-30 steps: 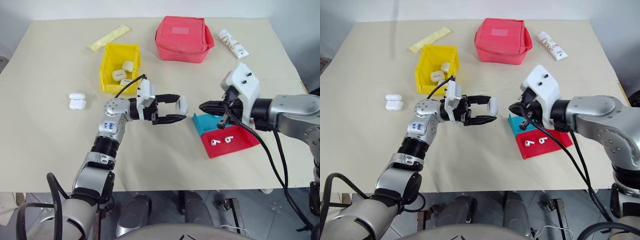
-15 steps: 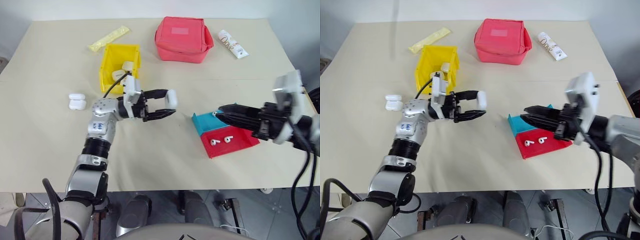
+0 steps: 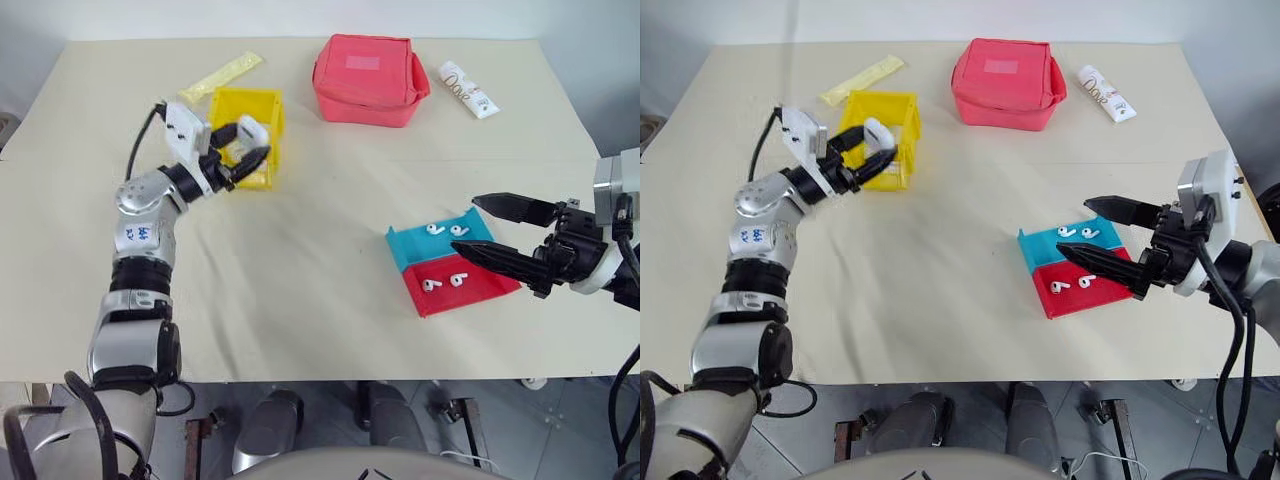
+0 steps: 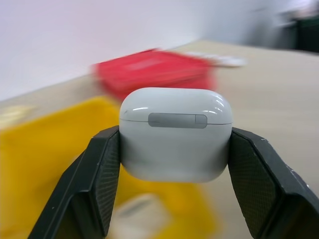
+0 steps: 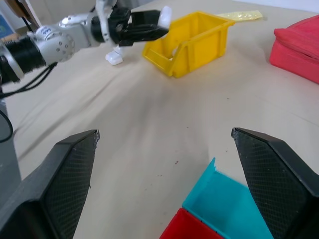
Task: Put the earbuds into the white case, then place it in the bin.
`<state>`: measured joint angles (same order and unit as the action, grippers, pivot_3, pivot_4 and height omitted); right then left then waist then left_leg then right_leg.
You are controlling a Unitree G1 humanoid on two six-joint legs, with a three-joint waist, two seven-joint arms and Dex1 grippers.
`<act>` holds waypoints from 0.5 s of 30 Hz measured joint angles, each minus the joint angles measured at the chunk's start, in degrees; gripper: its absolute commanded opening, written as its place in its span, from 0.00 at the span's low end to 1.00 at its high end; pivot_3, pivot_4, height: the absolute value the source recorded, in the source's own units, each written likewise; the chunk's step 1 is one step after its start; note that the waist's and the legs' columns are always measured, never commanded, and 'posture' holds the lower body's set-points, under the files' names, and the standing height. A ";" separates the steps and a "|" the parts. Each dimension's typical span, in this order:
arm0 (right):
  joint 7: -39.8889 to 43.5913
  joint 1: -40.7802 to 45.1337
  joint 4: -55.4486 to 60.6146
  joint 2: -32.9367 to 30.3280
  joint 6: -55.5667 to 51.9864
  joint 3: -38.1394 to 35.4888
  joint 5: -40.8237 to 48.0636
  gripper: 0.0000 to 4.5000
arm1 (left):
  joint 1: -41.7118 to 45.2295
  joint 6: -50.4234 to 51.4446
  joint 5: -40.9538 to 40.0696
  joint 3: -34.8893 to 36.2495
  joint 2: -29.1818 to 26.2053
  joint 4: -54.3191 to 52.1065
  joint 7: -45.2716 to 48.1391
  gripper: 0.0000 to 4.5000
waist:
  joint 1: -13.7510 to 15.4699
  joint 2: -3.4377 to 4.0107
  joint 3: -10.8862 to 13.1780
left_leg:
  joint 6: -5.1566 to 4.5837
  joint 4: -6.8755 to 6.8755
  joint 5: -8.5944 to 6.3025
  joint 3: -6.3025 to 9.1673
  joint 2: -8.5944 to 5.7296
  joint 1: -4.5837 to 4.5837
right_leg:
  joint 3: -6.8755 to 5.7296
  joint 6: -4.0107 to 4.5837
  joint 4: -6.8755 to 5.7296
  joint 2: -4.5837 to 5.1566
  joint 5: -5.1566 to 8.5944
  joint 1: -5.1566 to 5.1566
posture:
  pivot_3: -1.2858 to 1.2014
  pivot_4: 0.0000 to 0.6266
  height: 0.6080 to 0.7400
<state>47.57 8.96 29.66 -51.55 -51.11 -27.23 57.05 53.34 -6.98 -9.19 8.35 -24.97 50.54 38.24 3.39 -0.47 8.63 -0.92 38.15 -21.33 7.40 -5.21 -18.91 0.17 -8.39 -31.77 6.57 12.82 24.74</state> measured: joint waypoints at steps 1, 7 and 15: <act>-0.30 0.15 -0.05 0.06 0.04 0.18 -0.05 0.99 | 1.32 -0.75 1.42 -0.38 -0.07 2.82 -2.42 0.62 | 0.00 0.00 0.00 | 0.00 0.00 0.00 0.00 0.00 0.00 | 0.00 0.00 0.00 0.00 0.00 0.00 | 0.52 0.24 1.00; -1.22 1.28 -0.06 0.14 1.02 1.12 0.00 1.00 | 6.38 -5.23 4.81 -0.74 0.70 14.61 -5.55 0.91 | -0.15 -0.02 0.00 | 0.00 0.01 0.01 -0.02 0.00 -0.06 | -0.01 -0.02 -0.02 0.00 -0.01 0.06 | 0.52 0.24 1.00; -0.08 1.98 -0.75 -0.07 2.51 2.13 -0.29 1.00 | 6.39 -11.22 0.98 0.96 -1.02 13.45 11.23 0.99 | -0.62 -0.02 0.00 | 0.02 -0.01 0.01 -0.06 0.05 -0.11 | 0.00 -0.02 -0.05 0.01 -0.01 0.19 | 0.52 0.24 1.00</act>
<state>47.49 10.95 28.92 -51.61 -48.60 -25.10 56.76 59.74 -18.19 -8.20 9.32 -25.99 63.99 49.47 2.77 -0.49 8.63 -0.91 38.14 -21.31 7.34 -5.16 -19.02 0.17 -8.41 -31.82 6.57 12.81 24.93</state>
